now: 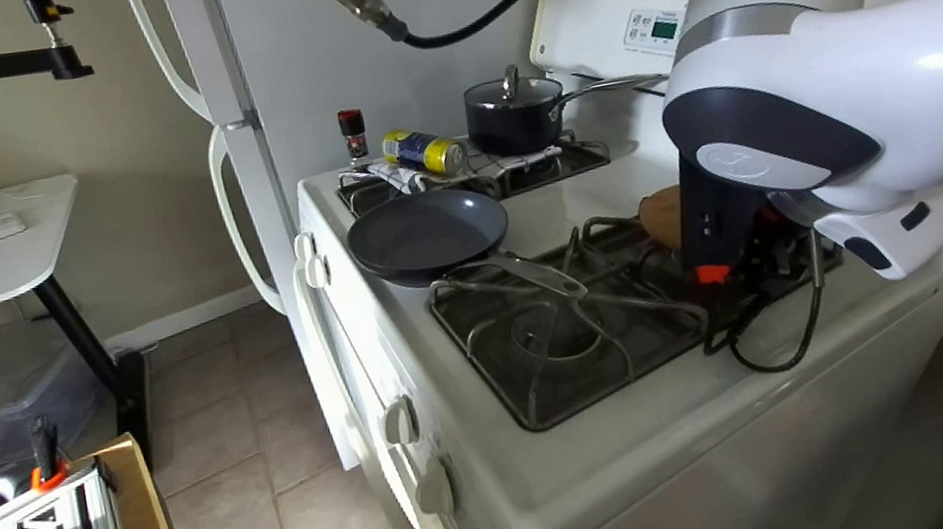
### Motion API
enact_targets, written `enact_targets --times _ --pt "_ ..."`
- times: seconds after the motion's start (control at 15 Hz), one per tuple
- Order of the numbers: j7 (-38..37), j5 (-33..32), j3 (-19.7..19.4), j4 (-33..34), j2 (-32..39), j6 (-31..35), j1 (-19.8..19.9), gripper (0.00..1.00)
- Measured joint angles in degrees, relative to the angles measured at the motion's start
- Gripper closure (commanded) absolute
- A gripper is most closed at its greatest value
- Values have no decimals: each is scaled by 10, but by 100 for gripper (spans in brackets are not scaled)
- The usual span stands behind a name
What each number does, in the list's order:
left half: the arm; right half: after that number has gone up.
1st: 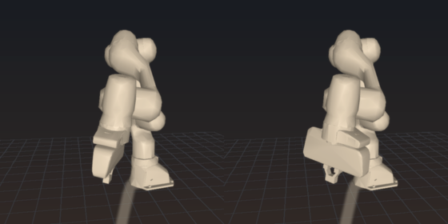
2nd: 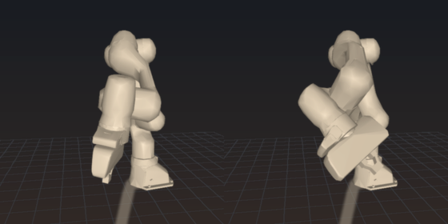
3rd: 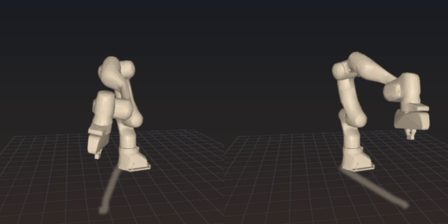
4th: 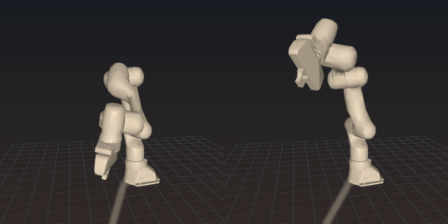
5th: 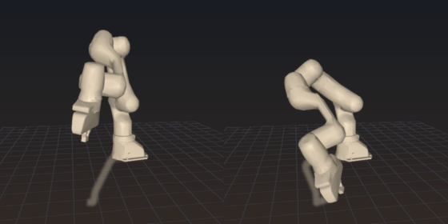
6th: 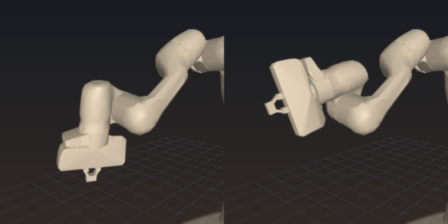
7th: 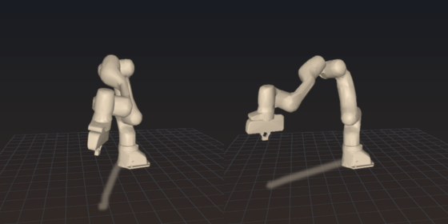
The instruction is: Put the wooden plate into the pan
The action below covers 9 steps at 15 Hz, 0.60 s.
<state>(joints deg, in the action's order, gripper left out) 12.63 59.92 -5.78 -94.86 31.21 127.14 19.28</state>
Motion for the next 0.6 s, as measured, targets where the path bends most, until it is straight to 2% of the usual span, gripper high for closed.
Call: enact_targets --times 0.53,0.6 --pt "-3 53 2 45 29 -56 7 0" --pt "-3 60 2 48 29 -58 9 20"
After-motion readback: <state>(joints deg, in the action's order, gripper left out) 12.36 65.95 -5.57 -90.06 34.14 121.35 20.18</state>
